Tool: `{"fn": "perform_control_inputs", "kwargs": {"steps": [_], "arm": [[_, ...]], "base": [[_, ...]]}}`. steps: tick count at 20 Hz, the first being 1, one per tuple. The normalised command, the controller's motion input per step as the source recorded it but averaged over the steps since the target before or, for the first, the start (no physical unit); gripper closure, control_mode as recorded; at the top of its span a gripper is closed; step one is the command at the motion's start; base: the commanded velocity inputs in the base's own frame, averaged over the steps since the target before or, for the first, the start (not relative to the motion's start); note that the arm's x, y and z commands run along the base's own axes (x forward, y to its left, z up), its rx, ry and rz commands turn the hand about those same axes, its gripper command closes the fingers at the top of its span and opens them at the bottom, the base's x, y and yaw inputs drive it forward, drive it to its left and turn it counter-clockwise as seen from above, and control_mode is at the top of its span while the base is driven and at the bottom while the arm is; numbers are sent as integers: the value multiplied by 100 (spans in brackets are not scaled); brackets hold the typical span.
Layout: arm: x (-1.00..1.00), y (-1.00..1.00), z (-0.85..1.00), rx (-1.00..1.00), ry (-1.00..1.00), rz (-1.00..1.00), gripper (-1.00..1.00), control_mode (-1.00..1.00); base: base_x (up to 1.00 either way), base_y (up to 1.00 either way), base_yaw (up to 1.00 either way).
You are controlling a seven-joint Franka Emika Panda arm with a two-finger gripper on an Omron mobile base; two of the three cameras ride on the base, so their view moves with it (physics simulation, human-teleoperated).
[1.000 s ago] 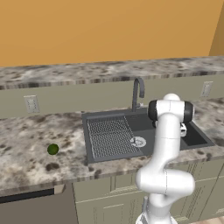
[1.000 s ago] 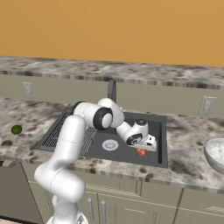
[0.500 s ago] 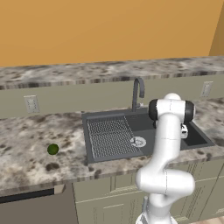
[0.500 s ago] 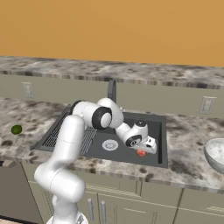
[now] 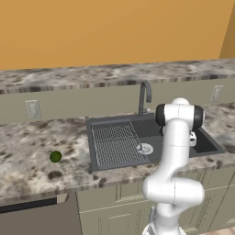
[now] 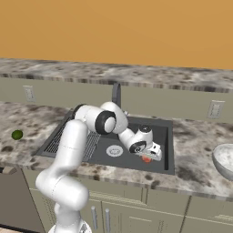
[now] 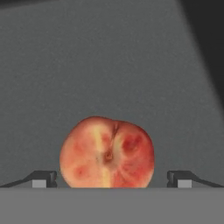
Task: Remove the lime and peach from the sink. Then move the bowl and cup from the counter to the sink for washing.
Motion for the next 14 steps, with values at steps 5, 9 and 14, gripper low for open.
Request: {"fn": "perform_control_inputs", "kwargs": {"steps": [5,9,14], "arm": [[3,6,-11,0,0,0,-100,-100],[7,1,-13,0,0,0,-100,-100],[10,-1,-5,0,0,0,-100,-100]], "base": [[0,0,0],[0,0,0],[0,0,0]]}}
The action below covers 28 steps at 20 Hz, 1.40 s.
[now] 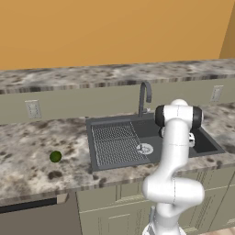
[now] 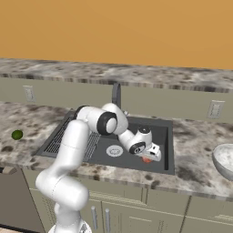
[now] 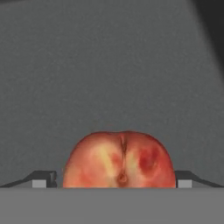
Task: Remove the lime and peach from the sink. Then move the bowl and cup from the counter to the sink for washing.
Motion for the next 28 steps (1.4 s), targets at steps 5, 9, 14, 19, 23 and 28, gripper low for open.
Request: {"fn": "perform_control_inputs", "kwargs": {"steps": [5,9,14,19,23,28], "arm": [[7,-1,0,0,0,0,-100,-100],[6,0,-2,0,0,0,-100,-100],[0,0,-11,0,8,0,100,-100],[-1,0,-12,0,10,-2,100,-100],[0,0,-2,0,11,0,100,-100],[-12,0,25,4,6,0,100,-100]], "base": [[0,0,0],[0,0,0],[0,0,0],[0,0,0],[0,0,0],[0,0,0]]}}
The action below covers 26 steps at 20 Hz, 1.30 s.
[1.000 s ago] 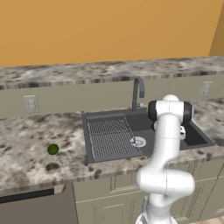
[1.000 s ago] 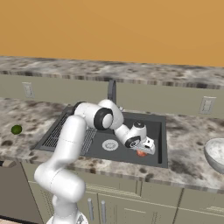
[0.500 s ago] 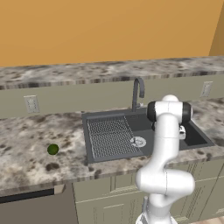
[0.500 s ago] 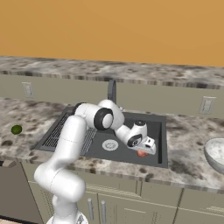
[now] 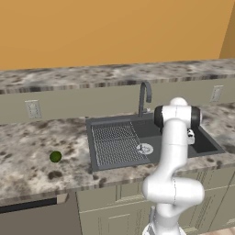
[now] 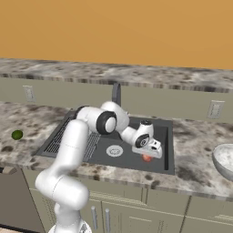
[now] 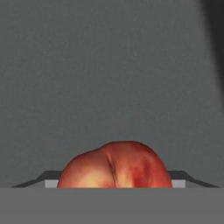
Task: Remove the lime and peach from the sink. Then move the bowl and cup from the counter to the sink for washing.
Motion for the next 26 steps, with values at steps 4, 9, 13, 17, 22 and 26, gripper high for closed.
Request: {"fn": "perform_control_inputs", "kwargs": {"steps": [4,9,13,17,22,26], "arm": [[-15,0,31,6,0,0,100,-100],[-19,0,32,8,0,0,100,-100],[-12,0,38,5,0,0,100,-100],[-14,0,40,0,0,0,100,-100],[-15,0,41,0,0,0,100,-100],[-20,2,38,0,0,0,100,-100]], "base": [[0,0,0],[0,0,0],[0,0,0],[0,0,0],[0,0,0],[0,0,0]]}}
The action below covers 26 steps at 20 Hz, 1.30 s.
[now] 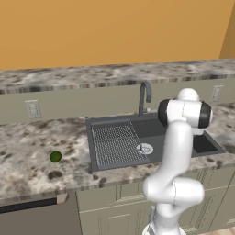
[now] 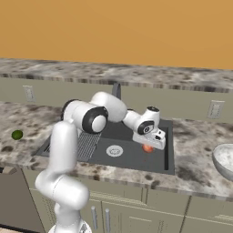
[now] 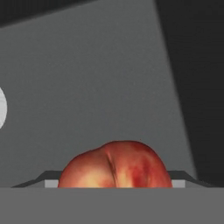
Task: Remove the lime and peach from the sink. Then move the bowl and cup from the counter to the sink for washing.
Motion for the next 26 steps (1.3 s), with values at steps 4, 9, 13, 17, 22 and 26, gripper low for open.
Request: {"fn": "perform_control_inputs", "kwargs": {"steps": [4,9,13,17,22,26], "arm": [[-27,5,32,0,0,0,100,-100],[-27,9,34,0,0,0,100,-100],[-27,13,36,0,0,0,100,-100],[-31,16,27,0,-8,0,100,-100],[-28,24,20,0,-9,2,100,-100],[-22,29,13,-5,-12,4,100,-100]], "base": [[0,0,0],[0,0,0],[0,0,0],[0,0,0],[0,0,0],[0,0,0]]}}
